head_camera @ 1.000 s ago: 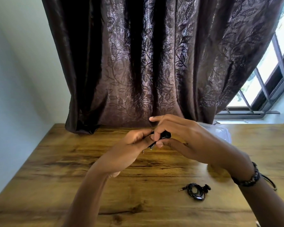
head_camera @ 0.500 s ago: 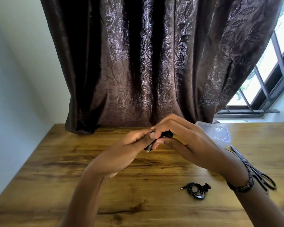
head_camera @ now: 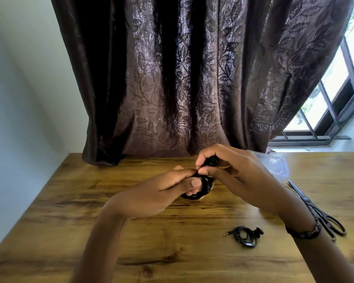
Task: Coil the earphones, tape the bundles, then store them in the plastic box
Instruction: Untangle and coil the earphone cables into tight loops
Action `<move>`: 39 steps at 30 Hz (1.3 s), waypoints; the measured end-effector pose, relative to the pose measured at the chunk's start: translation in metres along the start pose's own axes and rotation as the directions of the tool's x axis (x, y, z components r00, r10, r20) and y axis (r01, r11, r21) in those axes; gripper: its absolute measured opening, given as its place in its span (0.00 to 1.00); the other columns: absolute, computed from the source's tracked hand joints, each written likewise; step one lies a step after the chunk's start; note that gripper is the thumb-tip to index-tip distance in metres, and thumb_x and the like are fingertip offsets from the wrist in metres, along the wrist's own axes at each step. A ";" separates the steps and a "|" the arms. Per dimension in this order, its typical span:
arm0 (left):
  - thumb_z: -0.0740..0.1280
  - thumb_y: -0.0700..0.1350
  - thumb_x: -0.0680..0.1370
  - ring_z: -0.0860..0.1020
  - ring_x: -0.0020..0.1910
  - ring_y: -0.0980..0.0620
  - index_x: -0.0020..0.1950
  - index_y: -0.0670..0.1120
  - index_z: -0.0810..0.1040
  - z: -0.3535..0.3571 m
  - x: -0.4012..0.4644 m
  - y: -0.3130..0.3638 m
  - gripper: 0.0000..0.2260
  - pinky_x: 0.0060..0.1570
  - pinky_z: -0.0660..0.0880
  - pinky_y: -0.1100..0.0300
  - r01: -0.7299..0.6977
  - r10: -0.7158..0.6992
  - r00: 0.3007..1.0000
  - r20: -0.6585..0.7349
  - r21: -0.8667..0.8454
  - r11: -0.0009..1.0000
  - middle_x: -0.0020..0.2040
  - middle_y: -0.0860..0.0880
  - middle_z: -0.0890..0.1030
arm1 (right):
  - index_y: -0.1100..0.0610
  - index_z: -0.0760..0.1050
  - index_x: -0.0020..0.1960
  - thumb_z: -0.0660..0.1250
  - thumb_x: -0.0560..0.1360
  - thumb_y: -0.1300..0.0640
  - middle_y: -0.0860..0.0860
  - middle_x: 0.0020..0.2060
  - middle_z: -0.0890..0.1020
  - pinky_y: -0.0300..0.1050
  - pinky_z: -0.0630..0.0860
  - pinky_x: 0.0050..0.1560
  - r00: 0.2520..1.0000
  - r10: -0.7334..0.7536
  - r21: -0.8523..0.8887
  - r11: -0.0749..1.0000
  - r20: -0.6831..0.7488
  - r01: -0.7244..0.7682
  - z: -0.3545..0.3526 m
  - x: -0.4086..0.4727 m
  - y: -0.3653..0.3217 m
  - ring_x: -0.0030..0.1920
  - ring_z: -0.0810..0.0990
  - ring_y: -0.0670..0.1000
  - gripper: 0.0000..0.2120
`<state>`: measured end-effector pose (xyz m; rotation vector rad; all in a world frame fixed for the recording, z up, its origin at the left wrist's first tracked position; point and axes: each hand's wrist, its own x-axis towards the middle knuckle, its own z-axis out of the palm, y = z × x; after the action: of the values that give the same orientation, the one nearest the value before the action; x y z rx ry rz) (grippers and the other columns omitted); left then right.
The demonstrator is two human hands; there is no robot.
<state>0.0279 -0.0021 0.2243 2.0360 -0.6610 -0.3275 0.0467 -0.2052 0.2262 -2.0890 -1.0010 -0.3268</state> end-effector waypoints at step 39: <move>0.55 0.41 0.82 0.74 0.46 0.55 0.61 0.38 0.73 0.034 0.019 -0.002 0.13 0.48 0.71 0.66 -0.149 0.508 0.630 -0.587 0.551 0.821 0.49 0.47 0.77 | 0.52 0.76 0.63 0.61 0.78 0.46 0.50 0.56 0.82 0.39 0.78 0.56 0.783 0.552 0.638 0.720 -0.286 -0.274 0.042 -0.011 -0.018 0.56 0.81 0.45 0.18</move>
<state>0.0280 -0.0360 0.2051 2.1658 -0.6267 0.9221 0.0221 -0.1729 0.2019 -1.5118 -0.2441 -0.2266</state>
